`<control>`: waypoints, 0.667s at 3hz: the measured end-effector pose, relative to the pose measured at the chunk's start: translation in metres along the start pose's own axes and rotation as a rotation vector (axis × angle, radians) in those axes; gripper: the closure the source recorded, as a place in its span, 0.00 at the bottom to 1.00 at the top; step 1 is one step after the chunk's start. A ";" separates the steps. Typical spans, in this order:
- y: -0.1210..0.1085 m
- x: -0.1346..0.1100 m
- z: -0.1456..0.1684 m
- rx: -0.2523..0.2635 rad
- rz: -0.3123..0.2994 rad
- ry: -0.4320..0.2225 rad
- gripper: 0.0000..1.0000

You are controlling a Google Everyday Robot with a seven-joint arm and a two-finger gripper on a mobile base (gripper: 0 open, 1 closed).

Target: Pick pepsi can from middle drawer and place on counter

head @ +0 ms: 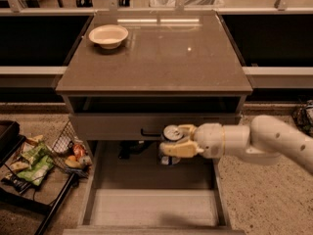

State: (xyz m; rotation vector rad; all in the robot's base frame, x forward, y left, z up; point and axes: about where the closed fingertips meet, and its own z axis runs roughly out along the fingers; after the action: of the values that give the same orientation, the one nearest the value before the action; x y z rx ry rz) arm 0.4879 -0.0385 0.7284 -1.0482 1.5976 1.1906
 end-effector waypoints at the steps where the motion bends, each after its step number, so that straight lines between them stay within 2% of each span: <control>1: -0.025 -0.078 -0.023 -0.002 0.008 -0.012 1.00; 2: -0.054 -0.156 -0.035 0.028 0.019 -0.023 1.00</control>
Offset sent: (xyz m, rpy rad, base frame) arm 0.1790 -0.0581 0.2755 0.0370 -0.0703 -0.1454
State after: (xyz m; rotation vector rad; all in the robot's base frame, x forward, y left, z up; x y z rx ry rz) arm 0.5770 -0.0635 0.8693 -1.0001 1.6053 1.1854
